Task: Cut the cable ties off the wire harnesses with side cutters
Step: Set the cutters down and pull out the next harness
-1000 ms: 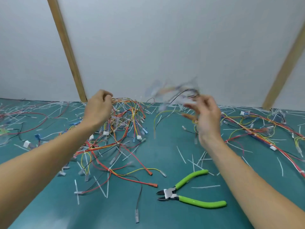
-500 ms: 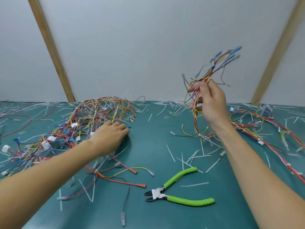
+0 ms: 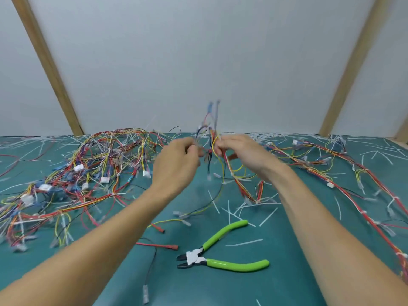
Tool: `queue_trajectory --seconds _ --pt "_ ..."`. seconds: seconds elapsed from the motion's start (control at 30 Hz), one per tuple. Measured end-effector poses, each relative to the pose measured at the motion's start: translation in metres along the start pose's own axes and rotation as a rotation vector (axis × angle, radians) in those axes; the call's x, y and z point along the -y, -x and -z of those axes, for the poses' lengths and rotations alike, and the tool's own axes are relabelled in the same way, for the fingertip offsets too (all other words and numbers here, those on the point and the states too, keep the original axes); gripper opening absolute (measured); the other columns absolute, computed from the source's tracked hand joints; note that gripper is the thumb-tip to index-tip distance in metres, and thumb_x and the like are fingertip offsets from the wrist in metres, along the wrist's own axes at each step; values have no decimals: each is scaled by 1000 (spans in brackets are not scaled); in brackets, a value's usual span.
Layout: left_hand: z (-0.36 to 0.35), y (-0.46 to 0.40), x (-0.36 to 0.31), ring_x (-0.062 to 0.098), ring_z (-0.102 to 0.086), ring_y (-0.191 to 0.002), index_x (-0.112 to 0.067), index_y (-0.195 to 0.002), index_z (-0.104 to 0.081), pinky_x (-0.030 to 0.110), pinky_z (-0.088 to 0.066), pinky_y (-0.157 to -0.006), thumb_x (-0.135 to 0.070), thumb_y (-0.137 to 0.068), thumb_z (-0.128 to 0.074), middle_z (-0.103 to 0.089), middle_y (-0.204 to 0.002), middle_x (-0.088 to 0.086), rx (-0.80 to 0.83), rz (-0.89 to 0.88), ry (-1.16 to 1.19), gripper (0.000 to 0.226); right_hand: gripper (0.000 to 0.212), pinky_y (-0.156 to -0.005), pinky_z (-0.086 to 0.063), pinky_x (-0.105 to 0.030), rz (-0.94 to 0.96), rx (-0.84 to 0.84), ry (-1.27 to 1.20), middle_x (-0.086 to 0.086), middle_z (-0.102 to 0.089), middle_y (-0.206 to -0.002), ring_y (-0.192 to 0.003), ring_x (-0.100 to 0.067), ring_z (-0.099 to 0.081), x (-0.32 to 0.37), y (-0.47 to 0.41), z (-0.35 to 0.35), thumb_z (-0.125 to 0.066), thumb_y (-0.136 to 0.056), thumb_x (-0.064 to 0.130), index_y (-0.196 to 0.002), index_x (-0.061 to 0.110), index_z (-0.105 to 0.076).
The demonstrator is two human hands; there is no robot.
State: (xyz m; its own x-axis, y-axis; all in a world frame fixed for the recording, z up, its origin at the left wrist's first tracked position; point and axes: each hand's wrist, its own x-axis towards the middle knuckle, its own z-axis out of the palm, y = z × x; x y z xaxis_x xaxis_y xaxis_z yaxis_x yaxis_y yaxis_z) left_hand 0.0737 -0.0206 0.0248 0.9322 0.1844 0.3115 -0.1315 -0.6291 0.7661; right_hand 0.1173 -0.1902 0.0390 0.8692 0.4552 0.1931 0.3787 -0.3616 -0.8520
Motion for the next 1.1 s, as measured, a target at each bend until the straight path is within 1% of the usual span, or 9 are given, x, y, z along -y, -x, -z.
queue_trajectory --seconds 0.1,0.23,0.4,0.5,0.6,0.7,0.83,0.93,1.1 --pt "-8 1 8 9 -56 -52 -19 -74 -69 27 -36 -55 -25 -96 -49 -70 -67 -6 89 272 405 30 39 -62 -37 -16 0 88 90 5 -53 -61 -62 -6 -45 -2 -2 -10 -51 -98 5 -60 16 -53" --pt "-17 10 25 13 -58 -57 -14 -93 -71 24 -36 -50 -57 -95 -53 -75 -81 1 186 392 546 46 41 -57 -31 -24 -20 212 288 11 -44 -55 -56 -6 -37 -6 -1 -15 -57 -98 17 -58 21 -52" --pt "-27 24 47 14 -70 -64 -8 -111 -69 22 -47 -46 -42 -97 -59 -77 -89 3 206 428 727 38 24 -64 -39 -31 31 225 630 4 -56 -63 -62 -12 -48 5 7 -30 -61 -97 30 -76 23 -69" --pt "-28 21 59 13 -72 -68 -5 -110 -65 21 -51 -47 -29 -100 -57 -77 -85 3 158 423 854 27 15 -78 -49 -30 84 102 765 11 -71 -86 -80 -9 -58 31 13 -28 -64 -95 36 -100 29 -76" --pt "-25 14 71 14 -74 -72 -10 -98 -64 23 -55 -53 -26 -100 -58 -75 -81 2 60 391 968 18 14 -64 -47 -17 250 -34 638 17 -74 -81 -69 3 -60 70 26 -22 -65 -85 25 -89 34 -76" --pt "-26 11 79 12 -73 -66 -6 -100 -64 23 -55 -49 -26 -100 -59 -75 -78 2 12 353 983 20 18 -58 -46 -12 124 359 550 13 -76 -83 -62 5 -62 91 40 -27 -66 -84 21 -85 37 -75" --pt "-27 12 83 11 -68 -58 -13 -99 -61 24 -52 -48 -30 -99 -62 -71 -70 -5 31 308 1061 16 22 -70 -54 -27 -95 729 968 12 -75 -105 -81 -7 -65 73 46 -53 -66 -88 21 -106 32 -73" --pt "-27 13 82 17 -73 -72 -15 -105 -64 25 -54 -50 -35 -97 -63 -74 -82 -3 40 306 1014 22 21 -63 -45 -27 -137 745 1111 12 -71 -104 -85 -12 -62 46 61 -60 -72 -82 26 -101 32 -67" --pt "-26 15 79 15 -73 -76 -14 -107 -66 22 -52 -48 -34 -98 -62 -68 -100 0 16 307 973 23 14 -75 -48 -34 -15 583 1049 11 -68 -100 -97 -17 -62 18 75 -57 -73 -86 31 -97 33 -64"
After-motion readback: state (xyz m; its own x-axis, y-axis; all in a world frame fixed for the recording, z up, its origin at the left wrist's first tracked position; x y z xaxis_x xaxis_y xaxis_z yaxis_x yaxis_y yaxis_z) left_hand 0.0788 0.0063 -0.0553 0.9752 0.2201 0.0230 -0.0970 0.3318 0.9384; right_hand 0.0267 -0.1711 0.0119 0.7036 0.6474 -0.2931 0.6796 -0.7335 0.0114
